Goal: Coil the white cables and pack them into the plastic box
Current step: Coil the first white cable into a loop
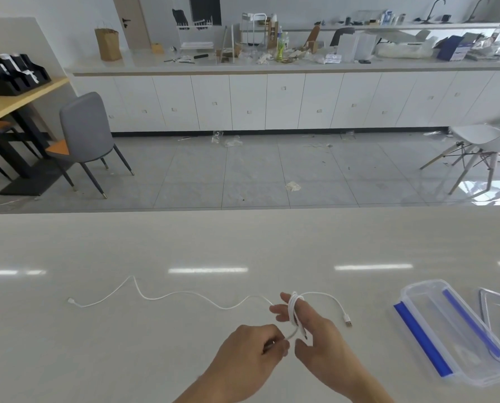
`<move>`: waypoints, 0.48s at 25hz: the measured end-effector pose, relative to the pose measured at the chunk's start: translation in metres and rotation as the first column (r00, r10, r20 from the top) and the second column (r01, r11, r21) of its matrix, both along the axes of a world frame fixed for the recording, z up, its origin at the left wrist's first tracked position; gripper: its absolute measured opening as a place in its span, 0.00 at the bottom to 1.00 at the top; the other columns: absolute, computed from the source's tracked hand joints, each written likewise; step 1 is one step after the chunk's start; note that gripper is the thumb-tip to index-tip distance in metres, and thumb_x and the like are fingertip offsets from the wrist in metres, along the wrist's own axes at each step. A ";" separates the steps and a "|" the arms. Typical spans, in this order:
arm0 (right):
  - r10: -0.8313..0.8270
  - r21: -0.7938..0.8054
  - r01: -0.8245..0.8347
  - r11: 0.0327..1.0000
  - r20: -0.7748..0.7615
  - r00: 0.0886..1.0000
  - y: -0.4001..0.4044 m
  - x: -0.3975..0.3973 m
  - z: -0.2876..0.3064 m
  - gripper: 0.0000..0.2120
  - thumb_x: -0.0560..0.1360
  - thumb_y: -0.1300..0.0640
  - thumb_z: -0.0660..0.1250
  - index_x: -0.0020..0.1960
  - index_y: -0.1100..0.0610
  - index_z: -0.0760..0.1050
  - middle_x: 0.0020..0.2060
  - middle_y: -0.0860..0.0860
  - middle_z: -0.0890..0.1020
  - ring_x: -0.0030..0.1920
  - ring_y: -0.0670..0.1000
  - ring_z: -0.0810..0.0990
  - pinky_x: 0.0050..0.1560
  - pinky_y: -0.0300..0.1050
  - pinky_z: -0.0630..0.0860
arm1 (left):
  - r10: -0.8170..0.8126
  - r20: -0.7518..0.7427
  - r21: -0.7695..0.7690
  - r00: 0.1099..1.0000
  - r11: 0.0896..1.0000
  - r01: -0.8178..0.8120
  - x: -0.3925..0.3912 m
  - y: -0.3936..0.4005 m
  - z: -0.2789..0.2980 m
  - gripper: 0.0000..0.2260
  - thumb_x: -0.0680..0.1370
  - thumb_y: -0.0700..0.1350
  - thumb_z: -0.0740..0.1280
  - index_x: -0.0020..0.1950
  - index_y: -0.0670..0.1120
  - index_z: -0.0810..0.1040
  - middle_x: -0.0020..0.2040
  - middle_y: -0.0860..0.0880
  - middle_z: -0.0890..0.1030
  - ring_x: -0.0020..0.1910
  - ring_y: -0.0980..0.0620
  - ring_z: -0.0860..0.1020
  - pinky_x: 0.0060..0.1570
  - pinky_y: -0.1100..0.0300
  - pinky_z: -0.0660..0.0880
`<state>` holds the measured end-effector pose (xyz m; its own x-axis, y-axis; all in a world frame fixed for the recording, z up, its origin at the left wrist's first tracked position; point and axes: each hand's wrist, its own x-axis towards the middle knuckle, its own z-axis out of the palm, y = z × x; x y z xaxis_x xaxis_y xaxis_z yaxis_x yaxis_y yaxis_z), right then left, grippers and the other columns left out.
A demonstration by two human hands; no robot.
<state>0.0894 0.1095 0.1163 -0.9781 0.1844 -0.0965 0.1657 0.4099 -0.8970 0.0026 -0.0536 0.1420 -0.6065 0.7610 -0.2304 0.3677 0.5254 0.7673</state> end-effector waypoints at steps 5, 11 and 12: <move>0.099 0.060 -0.102 0.993 0.064 0.993 0.003 0.002 0.009 0.01 0.79 0.51 0.66 0.50 0.47 0.76 0.47 0.38 0.85 0.52 0.39 0.82 0.54 0.32 0.74 | -0.049 -0.017 0.041 0.999 0.998 0.050 -0.022 -0.009 0.025 0.09 0.76 0.55 0.67 0.42 0.52 0.80 0.31 0.57 0.76 0.30 0.58 0.69 0.35 0.64 0.67; 0.222 -0.154 -0.204 0.967 0.113 0.969 0.003 0.011 0.018 0.08 0.80 0.49 0.61 0.54 0.46 0.79 0.38 0.43 0.84 0.46 0.43 0.81 0.55 0.32 0.73 | -0.041 0.025 0.199 0.999 0.979 0.036 -0.053 -0.018 0.036 0.07 0.73 0.56 0.73 0.41 0.54 0.83 0.40 0.55 0.81 0.37 0.58 0.76 0.38 0.68 0.73; 0.253 -0.216 -0.228 0.950 0.097 0.963 0.003 0.012 0.022 0.09 0.81 0.49 0.61 0.56 0.47 0.79 0.38 0.43 0.83 0.48 0.44 0.80 0.57 0.34 0.72 | -0.028 0.047 0.236 0.998 0.972 0.017 -0.056 -0.019 0.035 0.06 0.73 0.55 0.74 0.41 0.54 0.83 0.40 0.56 0.81 0.38 0.57 0.77 0.40 0.67 0.73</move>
<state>0.1015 0.1128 0.1378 -0.9694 -0.0900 -0.2283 0.1978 0.2644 -0.9439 -0.0537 -0.0721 0.1767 -0.5809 0.8107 -0.0729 0.3355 0.3200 0.8860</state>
